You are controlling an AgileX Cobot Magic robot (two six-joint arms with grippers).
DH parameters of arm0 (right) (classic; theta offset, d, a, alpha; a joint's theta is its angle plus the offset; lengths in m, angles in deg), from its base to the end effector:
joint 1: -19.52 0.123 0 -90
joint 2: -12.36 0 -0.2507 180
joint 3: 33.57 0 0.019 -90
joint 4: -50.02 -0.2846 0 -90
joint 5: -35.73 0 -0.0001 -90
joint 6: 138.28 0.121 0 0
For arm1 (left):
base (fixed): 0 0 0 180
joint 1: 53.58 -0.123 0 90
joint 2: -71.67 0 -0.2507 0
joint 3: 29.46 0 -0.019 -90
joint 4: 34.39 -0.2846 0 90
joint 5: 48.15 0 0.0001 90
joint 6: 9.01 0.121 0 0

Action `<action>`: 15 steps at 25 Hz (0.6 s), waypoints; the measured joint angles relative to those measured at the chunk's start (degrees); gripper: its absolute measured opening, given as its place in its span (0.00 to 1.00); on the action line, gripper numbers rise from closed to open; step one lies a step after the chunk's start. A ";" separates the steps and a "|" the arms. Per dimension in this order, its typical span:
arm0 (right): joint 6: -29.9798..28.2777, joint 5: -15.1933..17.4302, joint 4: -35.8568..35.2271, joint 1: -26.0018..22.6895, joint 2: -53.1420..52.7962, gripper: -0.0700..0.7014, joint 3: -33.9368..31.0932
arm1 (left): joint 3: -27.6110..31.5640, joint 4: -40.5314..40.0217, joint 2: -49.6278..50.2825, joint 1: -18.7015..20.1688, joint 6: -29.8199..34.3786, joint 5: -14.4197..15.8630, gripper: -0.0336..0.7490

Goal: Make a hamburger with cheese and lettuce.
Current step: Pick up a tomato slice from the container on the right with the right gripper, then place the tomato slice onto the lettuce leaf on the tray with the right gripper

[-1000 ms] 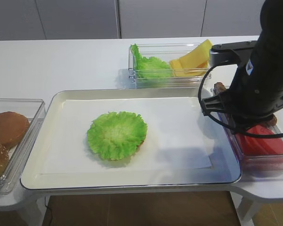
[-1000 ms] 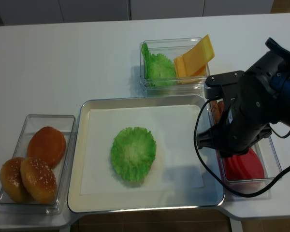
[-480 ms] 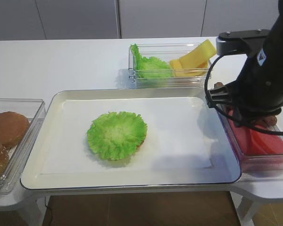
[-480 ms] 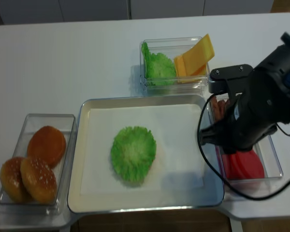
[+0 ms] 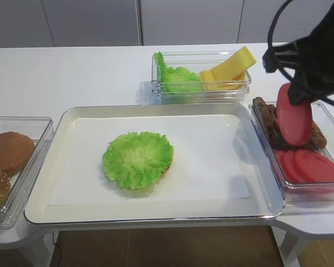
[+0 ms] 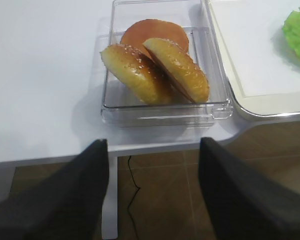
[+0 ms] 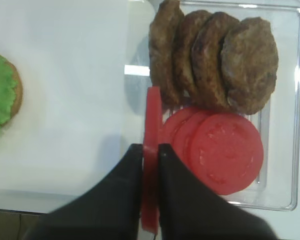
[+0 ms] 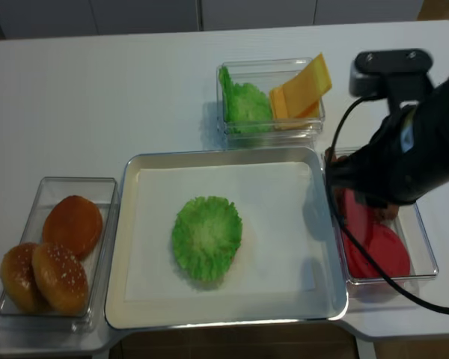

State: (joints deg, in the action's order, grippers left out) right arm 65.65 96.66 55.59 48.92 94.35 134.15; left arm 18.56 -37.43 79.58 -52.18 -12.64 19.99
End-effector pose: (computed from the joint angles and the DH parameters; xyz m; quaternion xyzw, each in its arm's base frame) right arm 0.2673 0.1388 0.2596 -0.0605 0.9737 0.0547 0.2126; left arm 0.0770 0.0041 0.2649 -0.0200 0.8827 0.0058 0.4695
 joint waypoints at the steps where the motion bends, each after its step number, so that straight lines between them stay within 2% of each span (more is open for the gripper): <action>1: 0.00 0.39 0.00 0.00 -0.28 0.18 1.02 | 0.00 0.00 0.00 0.00 0.00 0.00 0.58; 5: -0.61 2.53 0.15 1.10 -0.65 0.18 5.26 | 0.00 0.00 0.00 0.00 0.00 0.00 0.58; 10: 1.01 3.92 4.67 7.70 0.96 0.18 10.06 | 0.00 0.00 0.00 0.00 0.00 0.00 0.58; 15: 2.57 4.68 6.71 13.67 8.25 0.18 15.60 | 0.00 0.00 0.00 0.00 0.00 0.00 0.58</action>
State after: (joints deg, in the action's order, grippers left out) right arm 68.22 101.34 62.30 62.60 102.60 149.75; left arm 18.56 -37.43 79.58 -52.18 -12.64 19.99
